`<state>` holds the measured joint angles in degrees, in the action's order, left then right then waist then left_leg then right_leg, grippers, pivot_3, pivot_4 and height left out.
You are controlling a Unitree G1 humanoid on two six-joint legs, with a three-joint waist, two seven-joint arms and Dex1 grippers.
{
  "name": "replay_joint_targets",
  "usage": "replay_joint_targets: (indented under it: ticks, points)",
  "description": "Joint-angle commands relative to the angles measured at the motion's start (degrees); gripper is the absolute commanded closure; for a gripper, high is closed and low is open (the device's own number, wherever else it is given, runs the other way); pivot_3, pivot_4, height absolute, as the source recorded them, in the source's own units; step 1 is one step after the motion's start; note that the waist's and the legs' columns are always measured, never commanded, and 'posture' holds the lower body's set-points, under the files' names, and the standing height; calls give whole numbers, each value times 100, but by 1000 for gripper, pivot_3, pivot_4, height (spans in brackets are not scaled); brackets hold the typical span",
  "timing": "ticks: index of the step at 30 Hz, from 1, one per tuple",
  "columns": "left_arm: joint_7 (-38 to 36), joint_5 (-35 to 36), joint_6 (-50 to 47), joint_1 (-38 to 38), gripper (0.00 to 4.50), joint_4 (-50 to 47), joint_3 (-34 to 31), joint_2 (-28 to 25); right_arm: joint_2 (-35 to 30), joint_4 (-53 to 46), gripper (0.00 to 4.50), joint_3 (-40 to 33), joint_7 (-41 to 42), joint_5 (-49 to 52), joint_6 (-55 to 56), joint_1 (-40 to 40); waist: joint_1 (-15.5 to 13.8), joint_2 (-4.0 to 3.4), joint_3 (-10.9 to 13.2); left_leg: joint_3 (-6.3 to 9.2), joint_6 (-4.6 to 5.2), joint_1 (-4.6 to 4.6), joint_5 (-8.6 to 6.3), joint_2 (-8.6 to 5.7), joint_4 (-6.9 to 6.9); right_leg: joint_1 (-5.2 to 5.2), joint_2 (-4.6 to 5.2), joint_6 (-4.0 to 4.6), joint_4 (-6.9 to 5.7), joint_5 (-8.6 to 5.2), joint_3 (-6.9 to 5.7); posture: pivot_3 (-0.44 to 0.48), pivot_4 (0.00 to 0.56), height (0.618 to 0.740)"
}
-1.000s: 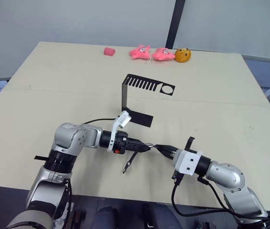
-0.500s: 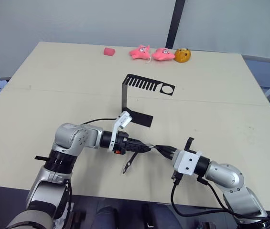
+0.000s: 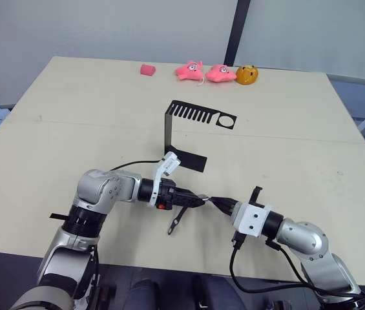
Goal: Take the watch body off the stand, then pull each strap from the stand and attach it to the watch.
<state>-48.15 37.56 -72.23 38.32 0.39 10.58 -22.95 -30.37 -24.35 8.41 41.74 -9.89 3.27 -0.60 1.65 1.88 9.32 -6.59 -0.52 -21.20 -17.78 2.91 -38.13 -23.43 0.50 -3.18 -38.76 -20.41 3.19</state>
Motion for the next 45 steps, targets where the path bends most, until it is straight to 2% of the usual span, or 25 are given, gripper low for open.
replay_joint_targets:
  ticks: [1, 45]
  points:
    - [-59, 163, 11, 1, 2908, -369, 182, 233, 75, -479, 4500, 149, -106, 72, 116, 132, -1, 0, 0, 0, 0, 0, 0, 0, 0, 0, 0, 0, 0, 0, 0, 0, 150, 740]
    - [43, 250, -137, 6, 2908, -437, 169, 366, 180, -199, 4500, 296, -133, -214, 254, 298, 0, 0, 0, 0, 0, 0, 0, 0, 0, 0, 0, 0, 0, 0, 0, 0, 150, 740]
